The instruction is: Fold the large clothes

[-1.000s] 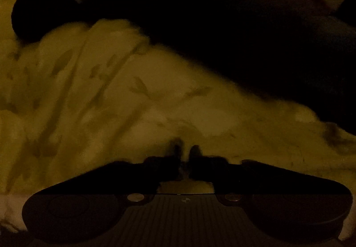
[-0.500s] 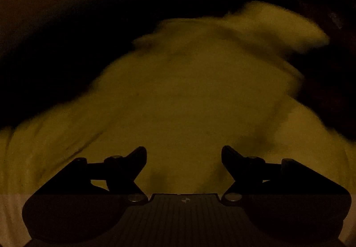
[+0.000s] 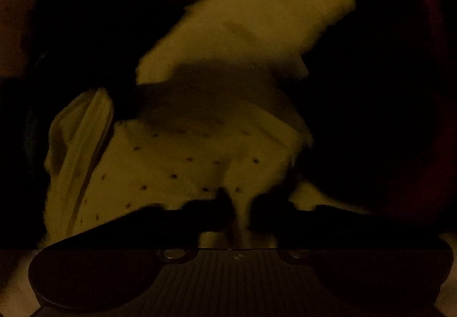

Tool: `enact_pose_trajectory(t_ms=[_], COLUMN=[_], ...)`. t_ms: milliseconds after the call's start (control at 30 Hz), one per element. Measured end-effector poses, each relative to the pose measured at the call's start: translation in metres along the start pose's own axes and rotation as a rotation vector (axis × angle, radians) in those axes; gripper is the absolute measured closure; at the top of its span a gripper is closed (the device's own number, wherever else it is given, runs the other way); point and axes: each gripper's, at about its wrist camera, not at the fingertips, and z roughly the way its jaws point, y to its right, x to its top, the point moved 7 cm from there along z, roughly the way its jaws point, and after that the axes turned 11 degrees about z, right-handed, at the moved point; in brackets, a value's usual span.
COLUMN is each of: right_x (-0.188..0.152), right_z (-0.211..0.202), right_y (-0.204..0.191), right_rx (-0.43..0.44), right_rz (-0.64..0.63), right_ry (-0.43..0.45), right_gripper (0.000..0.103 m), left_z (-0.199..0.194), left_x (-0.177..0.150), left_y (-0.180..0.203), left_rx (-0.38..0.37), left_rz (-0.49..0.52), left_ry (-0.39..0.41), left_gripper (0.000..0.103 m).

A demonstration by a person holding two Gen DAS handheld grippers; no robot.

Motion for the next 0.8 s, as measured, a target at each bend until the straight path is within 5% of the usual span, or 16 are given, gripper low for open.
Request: enact_pose_trajectory(t_ms=[133,233,400,533,633,733,800], right_x=[0.005,0.013,0.041,0.051,0.042,0.032,0.029], right_z=[-0.035,-0.051,-0.016,0.046,0.09,0.09,0.07], right_y=[-0.017,-0.057,-0.166,-0.247,-0.277,-0.288,-0.296], right_rx=[0.237,0.438,0.624,0.575,0.401,0.281,0.268], right_rz=[0.185,0.294,0.32,0.322,0.302,0.238,0.156], right_ry=[0.006,0.002,-0.05,-0.102,-0.104,-0.009,0.074], right_gripper=[0.09,0.09,0.09,0.085,0.049,0.044,0.022], left_z=[-0.078,-0.137,-0.187,-0.192,-0.182,-0.193,-0.199], left_x=[-0.019,-0.068,-0.2,-0.298,-0.344,-0.36,-0.348], left_y=[-0.058,-0.101,-0.139,-0.135,-0.121,-0.116,-0.126], left_rx=[0.032,0.093,0.297,0.327,0.283,0.302,0.32], left_rz=[-0.357,-0.652,-1.015,-1.29,-1.427,-1.462,-1.405], left_ry=[0.151,0.19,0.021,-0.155,-0.287,-0.335,-0.344], left_gripper=[0.067,0.068,0.069,0.062,0.008,0.0,0.0])
